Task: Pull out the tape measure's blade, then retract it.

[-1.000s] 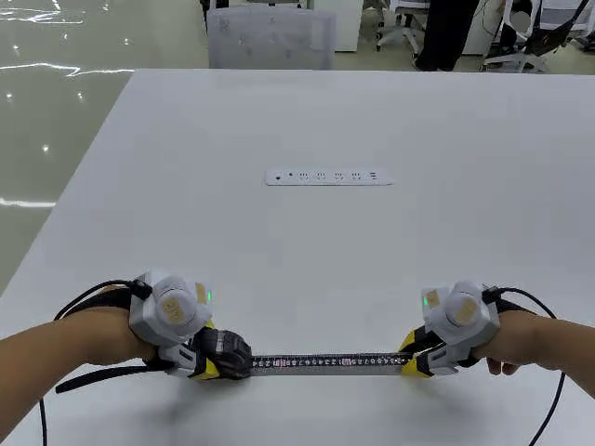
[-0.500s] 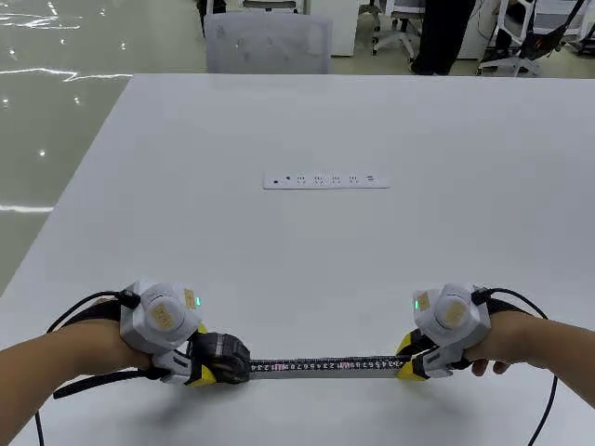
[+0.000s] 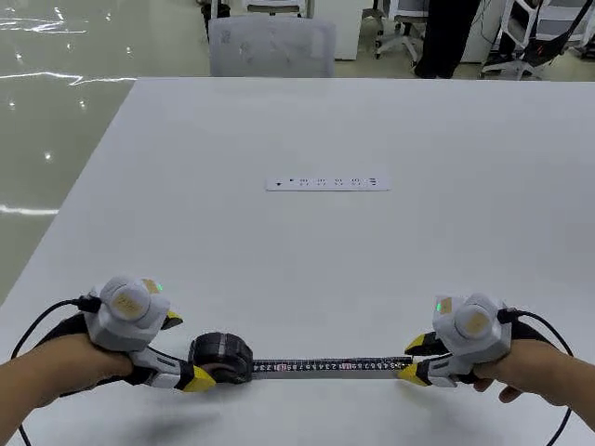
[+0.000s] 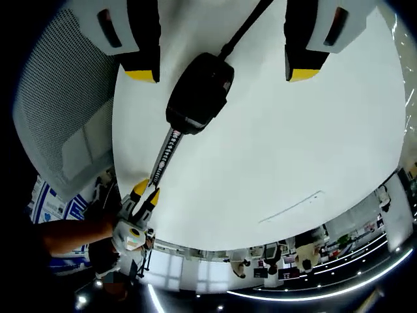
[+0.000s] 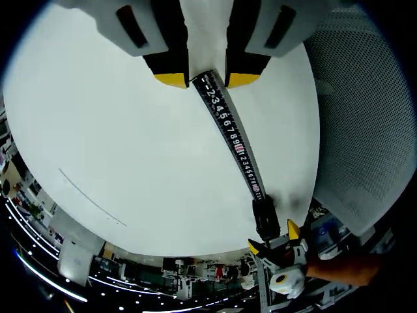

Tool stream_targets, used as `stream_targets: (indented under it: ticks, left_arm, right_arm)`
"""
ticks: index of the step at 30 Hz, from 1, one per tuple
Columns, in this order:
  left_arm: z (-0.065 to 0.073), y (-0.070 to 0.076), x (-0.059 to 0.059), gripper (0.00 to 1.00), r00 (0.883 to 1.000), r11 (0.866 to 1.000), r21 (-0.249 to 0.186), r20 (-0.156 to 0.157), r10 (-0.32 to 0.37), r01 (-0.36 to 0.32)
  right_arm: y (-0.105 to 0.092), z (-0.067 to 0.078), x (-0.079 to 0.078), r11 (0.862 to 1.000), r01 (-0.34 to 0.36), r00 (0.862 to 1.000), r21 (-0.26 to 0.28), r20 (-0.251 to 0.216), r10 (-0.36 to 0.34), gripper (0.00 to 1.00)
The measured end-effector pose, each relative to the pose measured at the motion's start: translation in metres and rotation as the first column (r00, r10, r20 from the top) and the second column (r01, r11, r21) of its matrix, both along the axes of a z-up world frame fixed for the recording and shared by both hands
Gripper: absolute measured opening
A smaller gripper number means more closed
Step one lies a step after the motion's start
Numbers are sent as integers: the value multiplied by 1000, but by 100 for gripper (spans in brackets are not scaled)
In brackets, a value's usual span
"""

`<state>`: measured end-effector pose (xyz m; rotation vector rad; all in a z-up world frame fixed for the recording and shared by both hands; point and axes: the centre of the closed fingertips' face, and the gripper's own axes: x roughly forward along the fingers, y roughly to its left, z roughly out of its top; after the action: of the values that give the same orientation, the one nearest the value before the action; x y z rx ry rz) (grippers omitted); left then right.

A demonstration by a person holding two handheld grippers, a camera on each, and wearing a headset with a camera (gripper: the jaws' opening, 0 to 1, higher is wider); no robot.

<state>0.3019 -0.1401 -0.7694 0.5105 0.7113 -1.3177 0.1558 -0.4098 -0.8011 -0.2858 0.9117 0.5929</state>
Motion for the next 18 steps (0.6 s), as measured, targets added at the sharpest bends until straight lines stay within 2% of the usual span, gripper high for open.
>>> stream_targets:
  ticks: [2, 3, 4, 5, 6, 8, 10, 11, 12, 14, 16, 17, 18]
  left_arm:
    - [1, 6, 0, 80, 999, 999, -6, 0, 40, -40]
    - [4, 8, 1, 82, 998, 997, -20, 3, 68, -68]
    - [9, 9, 3, 87, 994, 993, -57, 3, 106, -106]
    - [10, 10, 3, 91, 992, 989, -79, -5, 128, -128]
    - [13, 14, 3, 95, 986, 981, -105, -29, 163, -165]
    - [17, 18, 4, 99, 980, 969, -144, -47, 195, -200]
    - [21, 24, 1, 99, 974, 959, -171, -60, 217, -224]
    - [24, 26, 0, 100, 971, 953, -188, -66, 228, -236]
    - [26, 29, -1, 100, 971, 950, -199, -57, 232, -239]
    - [30, 34, -2, 100, 970, 943, -227, -32, 242, -243]
    - [28, 41, -4, 100, 963, 938, -219, -35, 266, -267]
    - [25, 45, -4, 100, 960, 938, -205, -42, 278, -281]
    - [24, 47, -7, 100, 959, 936, -208, -52, 280, -285]
  right_arm:
    - [-4, 5, -1, 999, 30, 999, 14, 25, -30, 26]
    - [-6, 6, -2, 999, 37, 999, 19, 33, -37, 28]
    - [-8, 8, -6, 998, 54, 998, 34, 32, -55, 31]
    - [-10, 10, -7, 997, 67, 997, 36, 38, -68, 33]
    - [-14, 12, -9, 995, 85, 995, 45, 53, -87, 35]
    - [-17, 16, -13, 992, 112, 991, 63, 64, -116, 45]
    - [-21, 21, -15, 990, 127, 985, 64, 110, -133, 55]
    - [-26, 24, -14, 990, 136, 977, 47, 159, -142, 62]
    - [-27, 26, -15, 991, 130, 973, 35, 188, -134, 67]
    - [-28, 25, -24, 988, 149, 973, 49, 170, -155, 73]
    - [-31, 27, -31, 983, 173, 969, 55, 170, -180, 76]
    - [-31, 29, -34, 980, 184, 966, 69, 171, -194, 80]
    - [-30, 31, -36, 978, 190, 963, 85, 179, -202, 83]
